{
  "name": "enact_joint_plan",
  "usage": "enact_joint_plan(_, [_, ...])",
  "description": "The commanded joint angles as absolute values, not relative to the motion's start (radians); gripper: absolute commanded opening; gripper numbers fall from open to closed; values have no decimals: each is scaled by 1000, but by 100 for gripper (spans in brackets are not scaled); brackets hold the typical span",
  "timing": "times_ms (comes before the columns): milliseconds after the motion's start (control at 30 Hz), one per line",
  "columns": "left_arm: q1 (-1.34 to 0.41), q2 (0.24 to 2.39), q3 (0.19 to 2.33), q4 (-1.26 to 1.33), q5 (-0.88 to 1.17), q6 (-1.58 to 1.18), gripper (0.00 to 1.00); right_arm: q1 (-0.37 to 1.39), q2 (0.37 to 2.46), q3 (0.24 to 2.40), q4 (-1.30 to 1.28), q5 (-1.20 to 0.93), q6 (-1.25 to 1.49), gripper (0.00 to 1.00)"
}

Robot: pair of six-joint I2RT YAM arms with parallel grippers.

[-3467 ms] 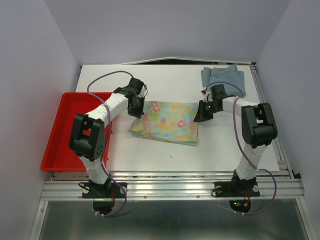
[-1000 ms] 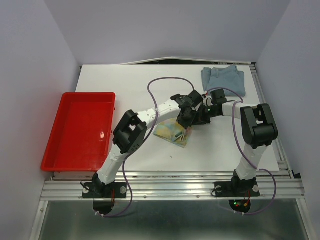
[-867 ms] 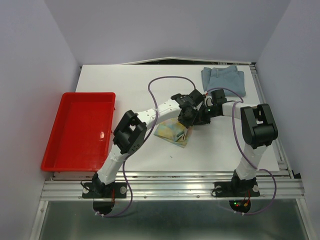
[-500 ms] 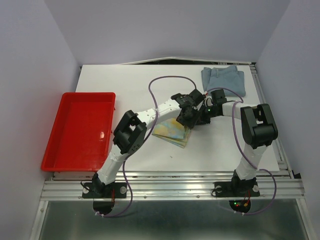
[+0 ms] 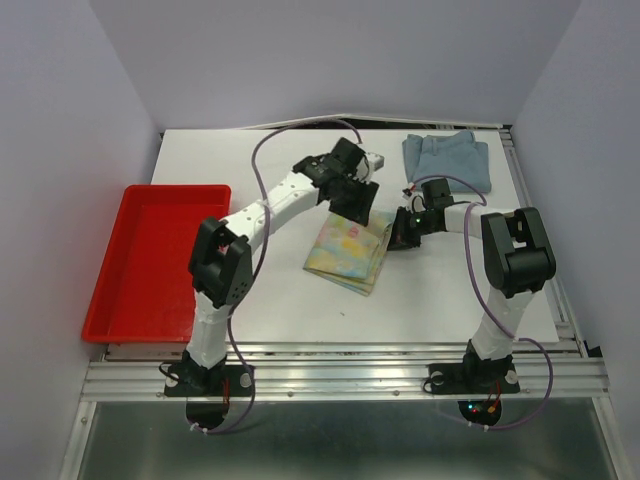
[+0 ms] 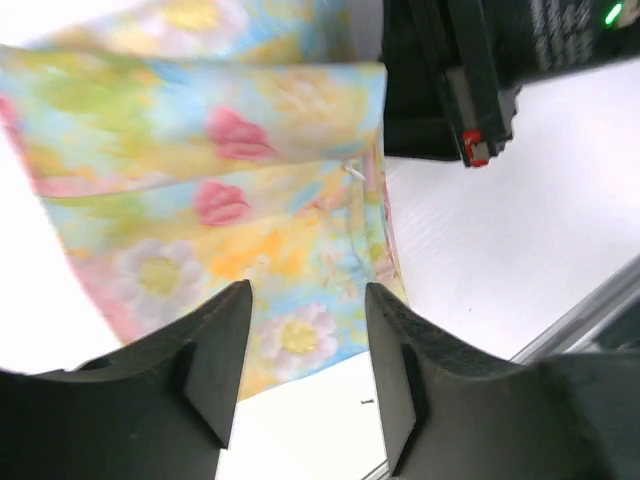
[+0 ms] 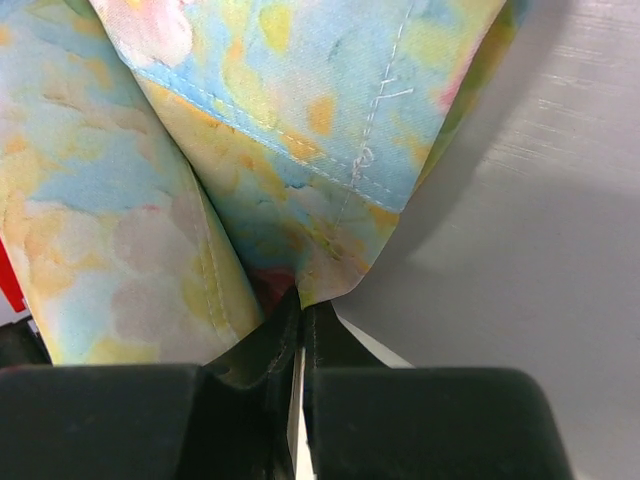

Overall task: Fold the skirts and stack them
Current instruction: Fold the skirt

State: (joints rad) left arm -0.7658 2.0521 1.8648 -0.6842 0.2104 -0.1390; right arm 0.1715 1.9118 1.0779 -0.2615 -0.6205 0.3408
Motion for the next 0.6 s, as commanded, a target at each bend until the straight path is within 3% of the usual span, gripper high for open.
enact_joint_plan(0, [-651,1986,1862,-637,393,-95,54,179,1890,1052,-288,-563,290,1])
enact_joint_plan(133, [-601,1977,1721,-545,616,-90,31,179,1865,1066,-302,-548,265,1])
enact_joint_plan(167, [-595,1962,1683,-478,632,-112,21,179,1850,1066,-304,-545,264,1])
enact_joint_plan(267, [-557,1957,1548,-373,773,-193,15,179,1851,1083,-333,-541,249,1])
enact_joint_plan(400, [-551,1950,1395,-130,844,-299,16,179,1845,1103,-356,-525,232,7])
enact_joint_plan(500, [-552,1962,1287,-10,858,-406,15,179,1839,1141,-382,-505,215,24])
enact_joint_plan(567, [-552,2008,1259,60,841,-434,15,179,1833,1189,-423,-470,196,45])
